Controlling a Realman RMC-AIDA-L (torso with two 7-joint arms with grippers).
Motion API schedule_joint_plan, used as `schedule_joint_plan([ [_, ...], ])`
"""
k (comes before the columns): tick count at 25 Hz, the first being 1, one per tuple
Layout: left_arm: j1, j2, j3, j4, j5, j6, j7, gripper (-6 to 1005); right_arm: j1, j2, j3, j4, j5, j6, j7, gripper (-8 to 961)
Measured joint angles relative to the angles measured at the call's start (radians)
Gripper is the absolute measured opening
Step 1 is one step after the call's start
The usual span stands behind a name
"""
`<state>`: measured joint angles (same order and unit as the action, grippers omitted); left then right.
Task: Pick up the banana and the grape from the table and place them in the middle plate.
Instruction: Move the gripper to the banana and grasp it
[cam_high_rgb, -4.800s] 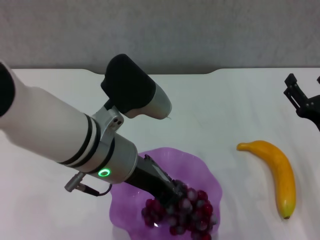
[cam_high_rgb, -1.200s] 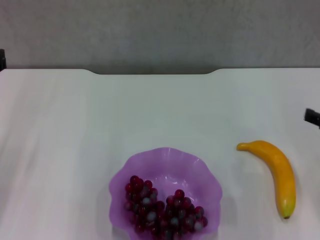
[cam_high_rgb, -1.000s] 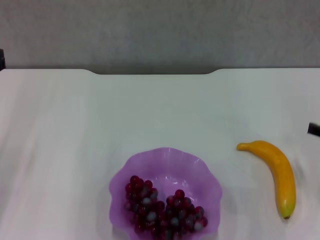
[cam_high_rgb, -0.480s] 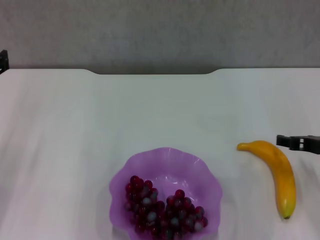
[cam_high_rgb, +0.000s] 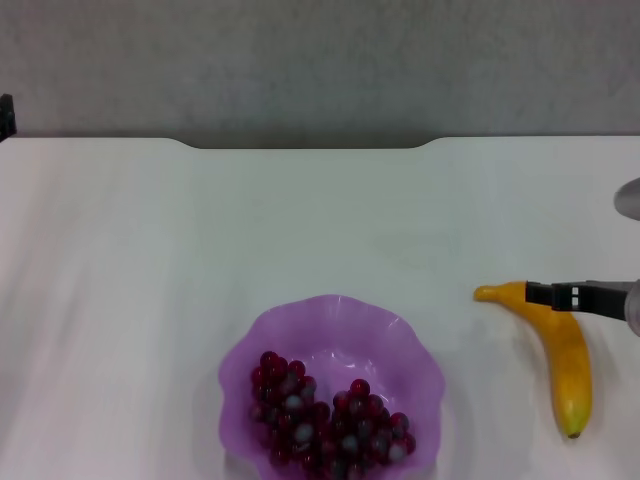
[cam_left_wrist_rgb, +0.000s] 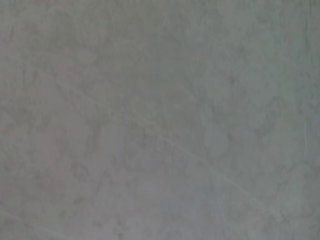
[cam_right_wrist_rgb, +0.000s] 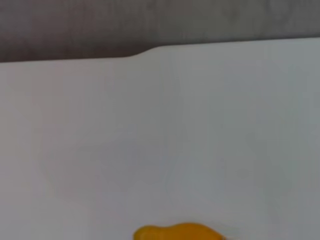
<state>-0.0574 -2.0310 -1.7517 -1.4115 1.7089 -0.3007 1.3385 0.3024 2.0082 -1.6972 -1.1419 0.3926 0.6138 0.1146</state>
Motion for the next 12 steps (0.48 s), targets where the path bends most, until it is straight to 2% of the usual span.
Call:
schedule_joint_plan([
  [6,-0.001,0.0,0.0,-0.005,0.002,0.0,0.0,880,0.017,-0.002,-0.001,0.03,0.023,0.011,-0.004,758],
  [12,-0.001,0.0,0.0,-0.008,0.003,-0.002,0.001,880,0.065,-0.002,0.005,0.123,0.04,0.011,-0.015,756],
])
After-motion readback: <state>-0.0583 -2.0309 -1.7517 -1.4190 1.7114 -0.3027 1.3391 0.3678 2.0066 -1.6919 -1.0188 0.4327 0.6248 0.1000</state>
